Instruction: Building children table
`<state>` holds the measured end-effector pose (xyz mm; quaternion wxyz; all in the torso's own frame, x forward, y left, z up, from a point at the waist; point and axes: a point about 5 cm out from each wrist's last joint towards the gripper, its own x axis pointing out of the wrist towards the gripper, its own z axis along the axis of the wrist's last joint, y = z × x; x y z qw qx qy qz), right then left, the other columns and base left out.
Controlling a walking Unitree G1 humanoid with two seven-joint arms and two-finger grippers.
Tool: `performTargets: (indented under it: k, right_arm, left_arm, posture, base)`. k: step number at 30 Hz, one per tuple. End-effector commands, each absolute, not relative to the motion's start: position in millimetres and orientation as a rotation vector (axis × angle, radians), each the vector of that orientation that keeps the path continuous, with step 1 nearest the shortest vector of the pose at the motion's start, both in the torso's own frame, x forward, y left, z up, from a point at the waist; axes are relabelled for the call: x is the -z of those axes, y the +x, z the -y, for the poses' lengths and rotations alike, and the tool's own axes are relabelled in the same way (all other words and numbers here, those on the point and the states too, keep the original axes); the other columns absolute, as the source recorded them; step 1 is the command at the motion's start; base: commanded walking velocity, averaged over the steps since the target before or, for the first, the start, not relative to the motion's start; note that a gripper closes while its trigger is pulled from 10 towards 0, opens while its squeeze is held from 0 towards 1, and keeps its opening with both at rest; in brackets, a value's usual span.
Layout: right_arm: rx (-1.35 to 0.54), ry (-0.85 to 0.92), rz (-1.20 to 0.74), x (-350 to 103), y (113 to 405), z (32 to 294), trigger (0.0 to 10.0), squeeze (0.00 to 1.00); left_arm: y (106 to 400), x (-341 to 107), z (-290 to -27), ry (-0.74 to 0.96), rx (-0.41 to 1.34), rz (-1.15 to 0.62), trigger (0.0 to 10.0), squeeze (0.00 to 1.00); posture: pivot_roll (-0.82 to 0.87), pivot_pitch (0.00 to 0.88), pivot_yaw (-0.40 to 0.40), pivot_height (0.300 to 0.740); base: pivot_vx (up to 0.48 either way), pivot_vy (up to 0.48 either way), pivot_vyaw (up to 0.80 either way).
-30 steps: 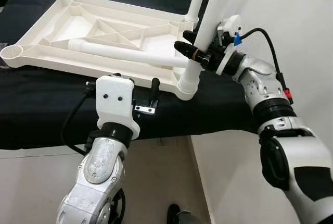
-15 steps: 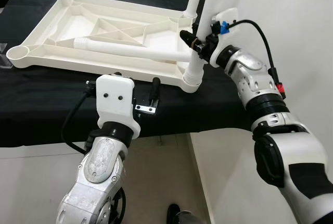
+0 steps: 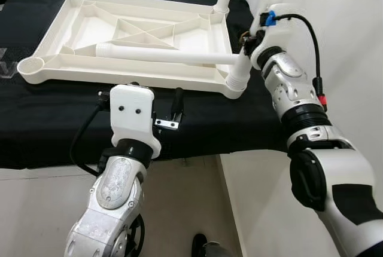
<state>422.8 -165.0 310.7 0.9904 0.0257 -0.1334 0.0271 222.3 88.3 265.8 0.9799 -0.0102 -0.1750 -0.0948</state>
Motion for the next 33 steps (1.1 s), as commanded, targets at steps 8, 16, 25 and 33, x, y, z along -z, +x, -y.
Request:
performTargets:
  k: [8, 16, 25, 33]
  right_arm:
    - [0.136, 0.109, 0.183, -284.9, 422.6, 173.7, 10.0, 0.00]
    - [0.291, 0.155, 0.214, -292.7, 418.3, 162.4, 10.0, 0.00]
    - [0.463, 0.152, 0.291, -308.2, 406.9, 139.8, 10.0, 0.00]
    - [0.678, 0.069, 0.247, -310.5, 398.2, 132.9, 10.0, 0.00]
  left_arm:
    - [219.4, -267.3, -88.7, -0.022, 0.190, 0.365, 10.0, 0.00]
    - [220.2, -267.2, -87.9, -0.022, 0.192, 0.368, 10.0, 0.00]
    - [220.7, -267.7, -88.3, -0.021, 0.191, 0.372, 10.0, 0.00]
    - [221.0, -268.0, -88.6, -0.019, 0.190, 0.374, 10.0, 0.00]
  posture:
    - [0.03, 0.301, -0.145, 0.740]
    - [0.03, 0.295, -0.146, 0.740]
    - [0.04, 0.292, -0.150, 0.740]
    - [0.03, 0.294, -0.149, 0.740]
  base:
    - [0.000, 0.000, 0.00]
    - [0.000, 0.000, 0.00]
    - [0.000, 0.000, 0.00]
    - [0.000, 0.000, 0.00]
